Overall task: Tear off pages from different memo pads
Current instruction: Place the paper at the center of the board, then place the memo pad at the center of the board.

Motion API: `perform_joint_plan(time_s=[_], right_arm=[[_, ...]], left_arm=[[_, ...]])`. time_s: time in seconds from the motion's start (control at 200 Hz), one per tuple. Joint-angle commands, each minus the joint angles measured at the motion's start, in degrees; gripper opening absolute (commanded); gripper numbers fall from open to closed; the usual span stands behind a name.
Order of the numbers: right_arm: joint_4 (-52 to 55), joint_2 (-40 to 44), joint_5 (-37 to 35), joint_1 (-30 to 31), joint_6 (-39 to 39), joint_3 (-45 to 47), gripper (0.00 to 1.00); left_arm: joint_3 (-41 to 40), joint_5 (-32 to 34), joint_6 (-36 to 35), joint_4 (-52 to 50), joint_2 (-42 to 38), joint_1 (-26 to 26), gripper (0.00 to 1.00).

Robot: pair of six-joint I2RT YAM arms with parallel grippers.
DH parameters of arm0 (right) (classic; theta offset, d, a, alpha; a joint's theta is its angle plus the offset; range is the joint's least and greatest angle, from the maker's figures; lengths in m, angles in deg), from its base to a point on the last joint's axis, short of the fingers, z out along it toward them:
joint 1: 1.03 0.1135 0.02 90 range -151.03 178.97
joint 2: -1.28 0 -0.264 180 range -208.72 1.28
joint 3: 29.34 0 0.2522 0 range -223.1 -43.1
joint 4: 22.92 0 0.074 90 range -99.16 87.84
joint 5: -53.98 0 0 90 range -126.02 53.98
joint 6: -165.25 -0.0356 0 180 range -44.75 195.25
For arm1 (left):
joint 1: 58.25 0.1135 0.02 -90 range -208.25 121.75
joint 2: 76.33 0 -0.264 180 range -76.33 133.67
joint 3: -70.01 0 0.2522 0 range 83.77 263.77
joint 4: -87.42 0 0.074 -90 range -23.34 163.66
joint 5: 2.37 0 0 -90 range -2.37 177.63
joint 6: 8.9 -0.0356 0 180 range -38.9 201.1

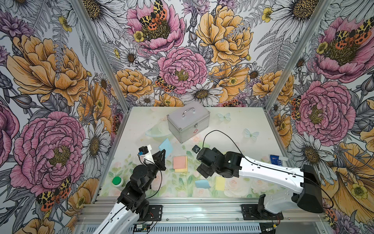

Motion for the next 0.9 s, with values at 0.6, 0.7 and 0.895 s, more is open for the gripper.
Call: perform_joint_plan(time_s=[0.6, 0.7, 0.895], right_arm=[[-32.8, 15.6, 41.7, -7.9, 9.9, 14.4, 0.68], [-34.0, 16.0, 44.7, -8.0, 10.7, 14.5, 0.65], [-34.2, 15.0, 49.4, -8.0, 11.1, 13.5, 0.36]], left_arm=[[0.1, -45.8, -3.0, 44.1, 21.6, -6.6, 0.00], [0.4, -46.0, -4.1, 44.2, 22.0, -8.2, 0.00], [1.0, -44.6, -5.4, 43.0, 23.0, -9.3, 0.00]])
